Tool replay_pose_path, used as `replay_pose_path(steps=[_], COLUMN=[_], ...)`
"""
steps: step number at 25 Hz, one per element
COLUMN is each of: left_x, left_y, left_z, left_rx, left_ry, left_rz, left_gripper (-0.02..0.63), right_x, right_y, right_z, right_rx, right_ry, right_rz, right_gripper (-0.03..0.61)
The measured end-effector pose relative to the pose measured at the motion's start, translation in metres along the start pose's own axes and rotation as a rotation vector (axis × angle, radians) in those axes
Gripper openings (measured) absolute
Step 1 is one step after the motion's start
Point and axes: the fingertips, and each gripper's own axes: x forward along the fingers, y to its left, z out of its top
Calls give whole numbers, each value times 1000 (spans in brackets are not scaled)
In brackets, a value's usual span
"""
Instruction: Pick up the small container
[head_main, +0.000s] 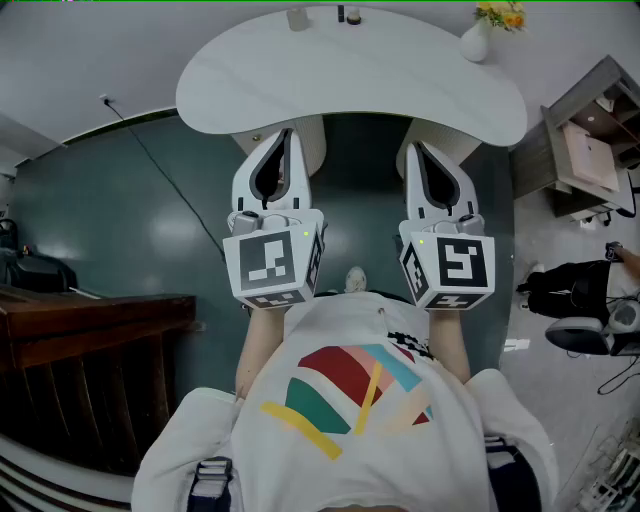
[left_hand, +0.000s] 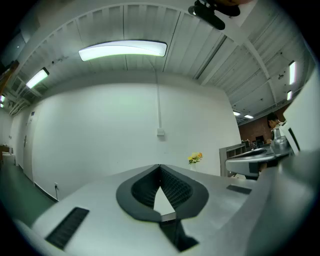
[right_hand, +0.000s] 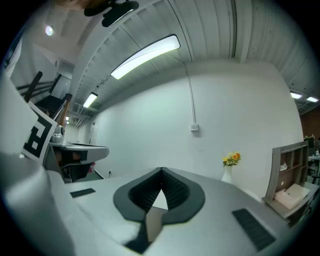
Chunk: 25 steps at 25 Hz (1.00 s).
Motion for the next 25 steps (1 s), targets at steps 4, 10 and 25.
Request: replay_pose_path(steps=[4,10,25], left_x=[6,8,33], left_y=[-3,-5,10], left_z=[0,-5,-14], left_rx=[-5,-9,-42], left_ry=[5,12,12], left_rz=[-2,-6,46], left_gripper=[17,17,17], right_x=[2,4,18], right_y=[-10,-15,-41], right_z=[-1,-12,-21], right_rx=[10,55,-40], right_ry=[7,28,36], right_rz=[-13,-3,-48], right_gripper=[12,12,12])
